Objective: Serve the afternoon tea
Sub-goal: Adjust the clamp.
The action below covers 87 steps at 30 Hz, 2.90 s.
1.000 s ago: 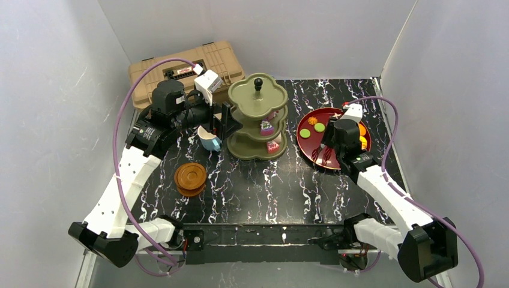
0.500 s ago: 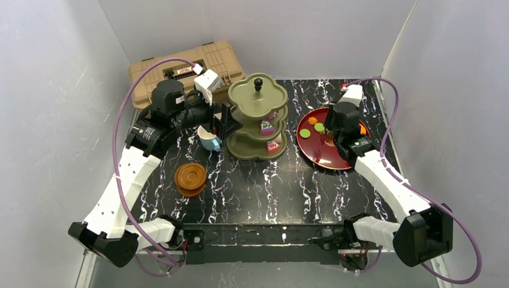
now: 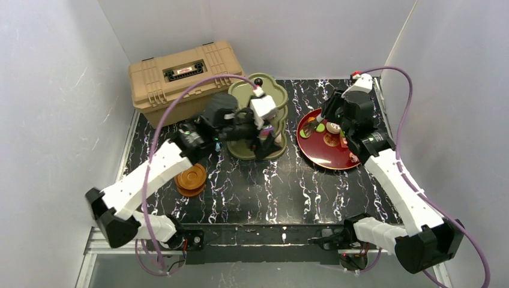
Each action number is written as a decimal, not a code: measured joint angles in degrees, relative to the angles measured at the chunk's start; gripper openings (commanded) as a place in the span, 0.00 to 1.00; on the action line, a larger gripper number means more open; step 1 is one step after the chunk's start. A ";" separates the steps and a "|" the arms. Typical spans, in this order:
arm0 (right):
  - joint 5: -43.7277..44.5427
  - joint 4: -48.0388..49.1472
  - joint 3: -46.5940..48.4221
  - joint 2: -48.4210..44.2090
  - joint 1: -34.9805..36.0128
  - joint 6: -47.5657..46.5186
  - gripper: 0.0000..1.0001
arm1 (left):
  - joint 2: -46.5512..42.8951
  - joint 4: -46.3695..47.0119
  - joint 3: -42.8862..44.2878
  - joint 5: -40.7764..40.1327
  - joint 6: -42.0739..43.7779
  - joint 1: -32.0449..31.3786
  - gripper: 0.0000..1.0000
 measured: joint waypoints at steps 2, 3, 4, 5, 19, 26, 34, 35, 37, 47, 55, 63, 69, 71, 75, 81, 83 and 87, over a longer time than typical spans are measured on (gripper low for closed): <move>-1.46 -3.48 1.88 -1.66 0.00 1.16 0.28 | 3.80 2.86 0.09 -2.29 2.05 -3.52 0.91; -1.90 -5.14 2.86 -2.47 0.00 1.55 0.28 | 5.38 4.00 0.11 -3.13 2.80 -4.63 0.91; -2.23 -6.54 3.65 -3.17 0.00 1.88 0.28 | 7.32 5.33 0.15 -4.20 3.80 -6.03 0.91; -2.62 -8.09 4.57 -4.04 0.00 2.38 0.28 | 9.20 6.71 0.17 -5.35 4.72 -7.26 0.91; -8.50 -18.78 6.93 -9.86 0.00 7.19 0.30 | 20.44 27.41 1.38 -19.26 12.85 -15.91 0.79; -10.80 -19.34 6.93 -10.25 0.00 8.59 0.32 | 22.91 29.75 2.58 -20.17 13.18 -16.50 0.71; -12.20 -19.32 6.95 -11.15 0.00 10.54 0.33 | 25.46 29.92 3.52 -22.21 13.64 -16.90 0.37; -12.24 -19.32 6.97 -11.28 0.00 10.75 0.33 | 25.75 29.90 3.76 -22.73 13.77 -16.90 0.32; -12.39 -19.34 6.99 -11.56 0.00 11.37 0.35 | 26.08 30.05 4.00 -23.56 14.08 -16.87 0.24; -13.07 -21.64 9.55 -12.55 -0.33 11.72 0.89 | 25.07 29.03 3.93 -22.99 12.15 -16.28 0.15; -20.74 -25.09 15.61 -12.35 -0.33 8.98 0.93 | 18.01 24.33 3.02 -16.74 6.45 -14.32 0.14; -31.04 -23.23 13.62 -11.78 -0.33 9.92 0.83 | 16.68 21.62 2.99 -14.10 3.82 -13.66 0.14; -33.70 -21.51 11.58 -10.99 -0.33 10.40 0.67 | 16.72 20.17 3.17 -13.31 3.30 -12.98 0.13; -34.34 -21.27 11.13 -10.71 -0.33 10.56 0.65 | 16.72 19.78 3.19 -13.18 3.28 -12.83 0.13; -35.01 -19.82 10.29 -10.29 -0.28 10.64 0.62 | 16.94 19.19 3.30 -12.52 3.30 -12.59 0.13; -35.47 -17.75 9.44 -9.97 -0.07 10.95 0.48 | 17.05 18.69 3.43 -11.74 3.34 -12.46 0.14; -35.23 -17.27 9.18 -9.84 -0.07 10.71 0.40 | 17.05 18.64 3.50 -11.74 3.32 -12.28 0.17; -33.46 -16.28 7.93 -9.84 -0.22 9.53 0.26 | 17.05 18.23 3.50 -11.78 3.26 -11.87 0.38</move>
